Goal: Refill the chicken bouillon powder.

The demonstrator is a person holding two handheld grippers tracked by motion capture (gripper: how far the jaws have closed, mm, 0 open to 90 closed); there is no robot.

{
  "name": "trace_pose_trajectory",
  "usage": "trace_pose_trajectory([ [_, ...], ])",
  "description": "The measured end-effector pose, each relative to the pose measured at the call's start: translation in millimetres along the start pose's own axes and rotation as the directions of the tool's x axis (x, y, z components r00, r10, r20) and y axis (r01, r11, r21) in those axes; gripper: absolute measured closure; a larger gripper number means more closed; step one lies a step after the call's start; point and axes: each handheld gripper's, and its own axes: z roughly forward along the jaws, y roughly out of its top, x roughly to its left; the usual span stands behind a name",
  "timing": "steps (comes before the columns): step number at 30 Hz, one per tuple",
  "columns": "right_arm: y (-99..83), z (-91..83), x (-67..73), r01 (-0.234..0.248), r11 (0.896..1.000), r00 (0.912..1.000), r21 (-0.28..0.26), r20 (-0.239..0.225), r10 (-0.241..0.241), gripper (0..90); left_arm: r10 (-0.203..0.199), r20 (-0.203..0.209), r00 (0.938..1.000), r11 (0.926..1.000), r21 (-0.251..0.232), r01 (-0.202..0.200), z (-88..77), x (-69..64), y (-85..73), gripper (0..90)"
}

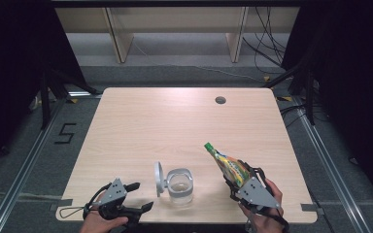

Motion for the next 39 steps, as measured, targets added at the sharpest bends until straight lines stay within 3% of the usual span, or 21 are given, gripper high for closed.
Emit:
trace_pose_trajectory([
  [4, 3.8, -5.8, 6.9, 0.100, 0.995, 0.9948, 0.018, 0.018, -0.100, 40.2, -0.004, -0.005, 1.0000, 1.0000, -0.004, 0.004, -0.5, -0.8, 0.3, 17.8],
  [8, 8.2, -10.6, 17.5, 0.221, 0.974, 0.9740, 0.049, 0.041, -0.223, 40.2, 0.004, 0.007, 1.0000, 0.9998, -0.018, -0.004, 0.1, -1.6, 0.7, 17.8],
  [11, 11.7, -12.7, 24.3, 0.324, 0.944, 0.9441, 0.065, 0.045, -0.327, 40.3, 0.000, 0.013, 0.9999, 0.9998, -0.022, 0.000, 0.7, -1.3, 0.5, 17.8],
  [16, 13.1, -13.0, 35.5, 0.406, 0.909, 0.9112, 0.096, 0.032, -0.411, 40.4, -0.015, 0.009, 0.9999, 0.9997, -0.020, 0.015, 0.7, -1.8, 0.3, 17.8],
  [21, 14.1, -11.1, 46.2, 0.533, 0.837, 0.8381, 0.120, 0.059, -0.542, 42.1, -0.015, 0.011, 0.9998, 0.9998, -0.012, 0.015, 0.4, -2.1, 0.5, 17.8],
  [22, 18.8, -11.0, 43.7, 0.629, 0.768, 0.7665, 0.122, 0.068, -0.639, 42.5, -0.013, 0.009, 0.9999, 0.9998, -0.013, 0.013, 0.6, -2.1, 0.4, 17.8],
  [23, 14.9, -10.4, 47.8, 0.588, 0.799, 0.7979, 0.124, 0.075, -0.598, 42.6, -0.009, 0.013, 0.9999, 0.9999, -0.008, 0.009, 0.4, -1.7, 0.6, 17.8],
  [26, 14.8, -8.9, 52.5, 0.627, 0.764, 0.7630, 0.152, 0.080, -0.641, 42.7, 0.012, 0.012, 0.9999, 0.9999, -0.012, -0.012, 0.1, -0.4, 1.4, 17.8],
  [27, 18.9, -7.8, 50.7, 0.702, 0.697, 0.6941, 0.148, 0.078, -0.716, 42.7, 0.014, 0.001, 0.9999, 0.9999, -0.009, -0.014, -0.6, -0.7, 1.7, 17.8],
  [28, 20.0, -7.0, 50.3, 0.736, 0.660, 0.6566, 0.149, 0.078, -0.750, 42.7, 0.014, 0.001, 0.9999, 0.9999, -0.009, -0.014, -0.8, -0.7, 1.7, 17.8],
  [29, 14.7, -6.6, 54.8, 0.693, 0.701, 0.6980, 0.170, 0.085, -0.711, 42.7, 0.009, 0.000, 1.0000, 0.9999, -0.013, -0.009, -0.5, -1.0, 1.5, 17.8],
  [30, 13.8, -6.0, 56.4, 0.704, 0.687, 0.6836, 0.181, 0.090, -0.724, 42.7, -0.018, 0.010, 0.9998, 0.9997, -0.016, 0.018, 0.6, -1.8, 0.5, 17.8],
  [31, 16.7, -5.4, 55.0, 0.752, 0.633, 0.6283, 0.183, 0.091, -0.773, 42.7, -0.011, 0.007, 0.9999, 0.9999, -0.012, 0.012, 0.5, -1.4, 0.4, 17.8],
  [32, 19.2, -5.5, 54.2, 0.778, 0.600, 0.5958, 0.188, 0.082, -0.799, 42.8, -0.014, 0.008, 0.9999, 0.9998, -0.011, 0.014, 0.7, -1.6, 0.3, 17.8],
  [33, 17.4, -5.5, 54.7, 0.768, 0.612, 0.6074, 0.191, 0.087, -0.790, 42.8, -0.014, 0.011, 0.9998, 0.9999, -0.008, 0.014, 0.7, -1.5, 0.4, 17.8],
  [34, 17.1, -5.5, 56.2, 0.767, 0.610, 0.6077, 0.200, 0.080, -0.790, 42.8, -0.002, 0.010, 0.9999, 0.9999, -0.011, 0.002, 0.6, -1.2, 0.7, 17.8],
  [35, 18.2, -5.4, 55.5, 0.786, 0.583, 0.5816, 0.205, 0.071, -0.810, 42.8, 0.014, 0.010, 0.9999, 0.9998, -0.011, -0.014, 0.4, -0.4, 1.1, 17.8],
  [36, 18.0, -5.7, 56.2, 0.791, 0.571, 0.5704, 0.219, 0.074, -0.818, 42.8, 0.013, 0.010, 0.9999, 0.9998, -0.012, -0.013, 0.4, -0.4, 1.1, 17.8],
  [37, 17.4, -4.4, 55.5, 0.794, 0.573, 0.5708, 0.203, 0.075, -0.818, 42.9, 0.012, 0.010, 0.9999, 0.9999, -0.012, -0.012, 0.4, -0.4, 1.0, 17.8],
  [38, 23.5, -2.8, 51.9, 0.842, 0.507, 0.5050, 0.186, 0.059, -0.861, 42.9, 0.013, 0.010, 0.9999, 0.9999, -0.012, -0.012, 0.4, -0.4, 1.0, 17.8],
  [39, 25.3, -2.7, 50.9, 0.849, 0.494, 0.4929, 0.187, 0.056, -0.868, 42.9, 0.013, 0.009, 0.9999, 0.9999, -0.011, -0.013, 0.4, -0.4, 1.0, 17.8],
])
